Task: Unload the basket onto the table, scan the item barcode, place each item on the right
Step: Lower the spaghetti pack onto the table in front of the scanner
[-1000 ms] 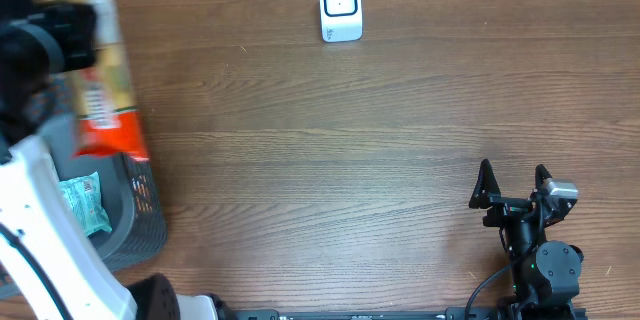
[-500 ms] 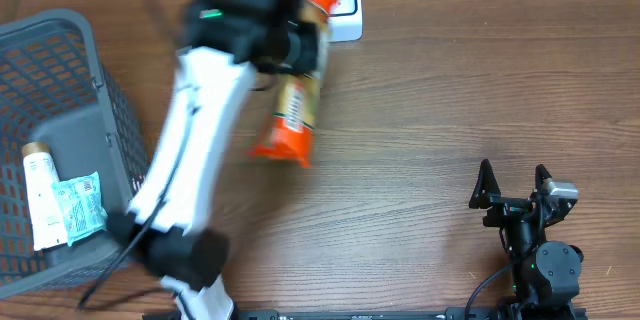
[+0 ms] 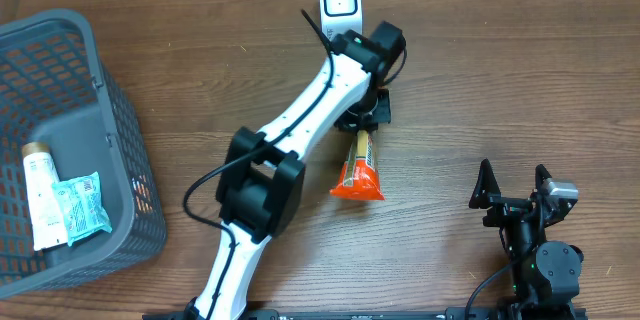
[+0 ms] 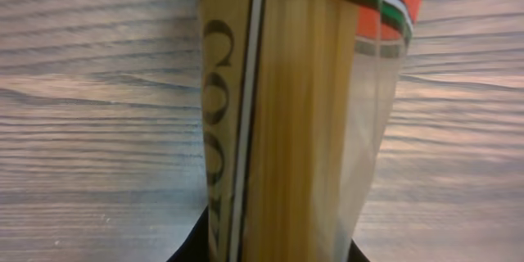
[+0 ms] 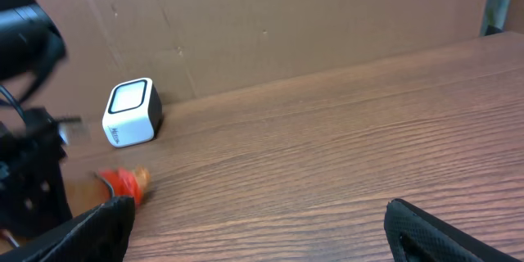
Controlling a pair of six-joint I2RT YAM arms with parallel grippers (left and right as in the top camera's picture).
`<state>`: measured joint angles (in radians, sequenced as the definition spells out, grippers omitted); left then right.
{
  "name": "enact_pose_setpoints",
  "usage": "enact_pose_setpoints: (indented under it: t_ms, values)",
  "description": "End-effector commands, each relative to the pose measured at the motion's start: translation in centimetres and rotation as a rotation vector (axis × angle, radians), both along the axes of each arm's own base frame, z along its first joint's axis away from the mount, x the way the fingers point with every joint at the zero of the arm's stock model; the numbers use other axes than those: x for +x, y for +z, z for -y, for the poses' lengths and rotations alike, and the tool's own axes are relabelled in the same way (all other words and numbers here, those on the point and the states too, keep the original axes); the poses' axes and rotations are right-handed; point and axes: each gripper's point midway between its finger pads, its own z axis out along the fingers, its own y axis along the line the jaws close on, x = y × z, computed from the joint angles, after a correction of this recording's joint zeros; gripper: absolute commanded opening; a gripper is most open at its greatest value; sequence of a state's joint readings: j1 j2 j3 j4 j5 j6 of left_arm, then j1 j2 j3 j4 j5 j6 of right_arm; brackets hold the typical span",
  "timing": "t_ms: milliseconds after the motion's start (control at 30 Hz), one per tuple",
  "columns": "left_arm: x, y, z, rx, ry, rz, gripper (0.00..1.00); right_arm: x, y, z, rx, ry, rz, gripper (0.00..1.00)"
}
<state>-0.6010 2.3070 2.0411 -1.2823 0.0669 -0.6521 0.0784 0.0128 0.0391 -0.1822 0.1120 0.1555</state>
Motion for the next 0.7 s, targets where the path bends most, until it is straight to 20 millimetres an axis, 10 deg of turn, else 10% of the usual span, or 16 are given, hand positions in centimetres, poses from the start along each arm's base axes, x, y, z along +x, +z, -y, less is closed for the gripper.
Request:
enact_pose_setpoints:
  t_ms: [0,67,133,200,433,667]
  values:
    - [0.3,-1.1,-0.7,0.047,0.028,-0.005,0.04,-0.2,1.0,0.3,-0.006,-0.018,0.019,1.00]
    - [0.1,-1.5,-1.0,0.058,-0.015,-0.012,0.18,-0.2,1.0,0.3,-0.006,-0.018,0.019,1.00]
    - [-0.2,-1.5,-1.3,0.066,-0.050,-0.024,0.73,-0.2,1.0,0.3,-0.006,-0.018,0.019,1.00]
    - [-0.3,-1.5,-1.5,0.066,-0.064,-0.033,0.95,-0.2,1.0,0.3,-0.006,-0.018,0.019,1.00]
    - [0.0,0.5,-0.7,-0.006,-0.145,-0.016,1.00,-0.2,1.0,0.3,-0.006,-0.018,0.019,1.00]
    - [2.1,10.2,-1.5,-0.099,-0.175,0.192,1.00,-0.2,1.0,0.3,-0.006,-0.018,0.019,1.00]
